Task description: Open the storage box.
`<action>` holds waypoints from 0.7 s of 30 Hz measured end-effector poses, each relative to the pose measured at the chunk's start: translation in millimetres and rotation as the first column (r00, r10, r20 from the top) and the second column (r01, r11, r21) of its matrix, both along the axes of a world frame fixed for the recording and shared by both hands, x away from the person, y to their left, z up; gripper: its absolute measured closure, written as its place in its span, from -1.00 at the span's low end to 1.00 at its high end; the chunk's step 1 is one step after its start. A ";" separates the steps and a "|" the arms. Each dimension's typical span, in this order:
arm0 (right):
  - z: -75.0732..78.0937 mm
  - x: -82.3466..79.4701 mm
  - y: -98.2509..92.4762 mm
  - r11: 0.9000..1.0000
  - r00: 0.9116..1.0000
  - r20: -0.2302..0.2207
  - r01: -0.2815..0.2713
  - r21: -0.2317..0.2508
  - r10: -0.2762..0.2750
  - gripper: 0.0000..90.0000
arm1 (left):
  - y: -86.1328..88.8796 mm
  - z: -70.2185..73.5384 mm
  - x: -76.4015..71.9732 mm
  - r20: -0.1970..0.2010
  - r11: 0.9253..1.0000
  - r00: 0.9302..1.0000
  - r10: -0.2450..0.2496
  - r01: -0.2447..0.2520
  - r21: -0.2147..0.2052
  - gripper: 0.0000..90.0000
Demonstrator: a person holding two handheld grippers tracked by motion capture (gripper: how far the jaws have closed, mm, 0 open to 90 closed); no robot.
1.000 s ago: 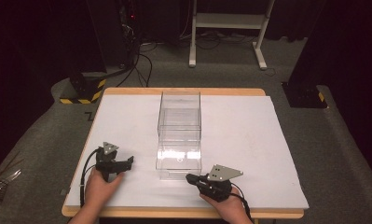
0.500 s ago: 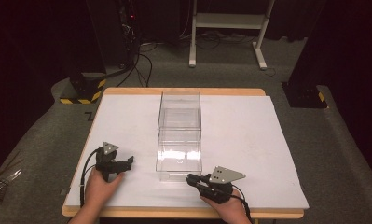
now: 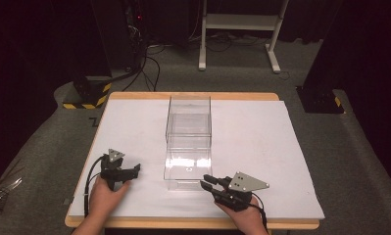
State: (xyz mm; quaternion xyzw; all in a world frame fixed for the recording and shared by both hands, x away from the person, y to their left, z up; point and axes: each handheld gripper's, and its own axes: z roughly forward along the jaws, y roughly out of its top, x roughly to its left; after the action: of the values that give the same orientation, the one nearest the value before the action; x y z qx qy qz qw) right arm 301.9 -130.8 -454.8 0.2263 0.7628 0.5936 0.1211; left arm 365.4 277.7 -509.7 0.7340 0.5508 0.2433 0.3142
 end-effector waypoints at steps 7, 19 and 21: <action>6.0 7.7 -5.7 0.998 0.998 0.031 0.061 0.007 -0.061 0.51 | 0.2 0.1 -0.1 -0.001 1.000 1.000 -0.002 0.002 0.003 -0.75; 8.1 19.7 -27.5 0.983 0.982 0.057 0.181 0.009 -0.181 0.36 | 0.0 0.0 0.0 0.000 1.000 1.000 0.000 0.000 0.000 -0.75; 6.9 22.3 -33.0 0.978 0.976 0.057 0.208 0.003 -0.208 0.34 | 0.0 0.0 0.0 0.001 1.000 1.000 0.000 0.000 0.000 -0.75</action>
State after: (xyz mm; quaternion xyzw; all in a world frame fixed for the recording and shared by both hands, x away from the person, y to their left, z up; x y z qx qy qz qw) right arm 324.3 -163.8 -447.9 0.2879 0.7319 0.5827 0.2046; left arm 365.4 277.7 -509.7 0.7338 0.5509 0.2435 0.3144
